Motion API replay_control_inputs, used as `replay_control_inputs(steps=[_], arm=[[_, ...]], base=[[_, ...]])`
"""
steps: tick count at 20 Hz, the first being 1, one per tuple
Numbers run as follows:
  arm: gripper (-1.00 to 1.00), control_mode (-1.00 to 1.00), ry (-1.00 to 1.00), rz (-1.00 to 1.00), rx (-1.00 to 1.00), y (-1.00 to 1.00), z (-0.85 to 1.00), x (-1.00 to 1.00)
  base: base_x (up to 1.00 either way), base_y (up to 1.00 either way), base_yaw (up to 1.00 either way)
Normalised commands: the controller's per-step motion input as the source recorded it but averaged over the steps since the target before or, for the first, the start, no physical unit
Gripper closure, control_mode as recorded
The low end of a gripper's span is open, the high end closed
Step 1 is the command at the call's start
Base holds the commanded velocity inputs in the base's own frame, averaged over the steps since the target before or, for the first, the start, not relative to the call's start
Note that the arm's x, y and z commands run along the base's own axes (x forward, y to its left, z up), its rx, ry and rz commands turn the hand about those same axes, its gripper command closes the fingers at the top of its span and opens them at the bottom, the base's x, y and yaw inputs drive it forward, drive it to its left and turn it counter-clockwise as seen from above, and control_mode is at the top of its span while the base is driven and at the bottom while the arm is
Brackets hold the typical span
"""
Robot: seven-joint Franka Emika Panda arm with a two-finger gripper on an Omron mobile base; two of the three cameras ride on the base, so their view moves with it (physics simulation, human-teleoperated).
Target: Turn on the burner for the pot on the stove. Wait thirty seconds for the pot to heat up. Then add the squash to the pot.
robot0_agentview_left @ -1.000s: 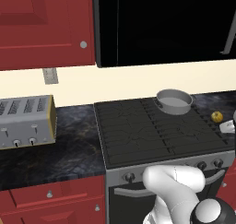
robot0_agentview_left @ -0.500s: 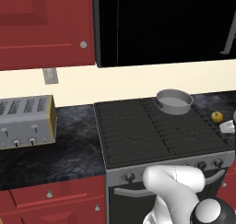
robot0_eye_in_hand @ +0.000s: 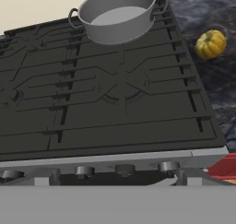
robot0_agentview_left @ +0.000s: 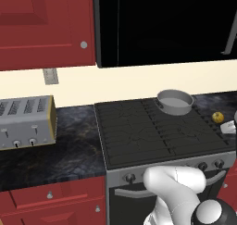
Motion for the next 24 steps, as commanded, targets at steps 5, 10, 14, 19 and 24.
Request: replay_control_inputs(steps=[5,10,14,19,24], arm=[[-1.0,-1.0,0.0,0.0,0.0,0.0,0.0,0.0],[-1.0,-1.0,0.0,0.0,0.0,0.0,0.0,0.0],[-1.0,-1.0,0.0,0.0,0.0,0.0,0.0,0.0],[-1.0,-1.0,0.0,0.0,0.0,0.0,0.0,0.0],[-1.0,-1.0,0.0,0.0,0.0,0.0,0.0,0.0]], base=[[0.0,0.0,0.0],[0.0,0.0,0.0],[0.0,0.0,0.0],[0.0,0.0,0.0],[0.0,0.0,0.0]])
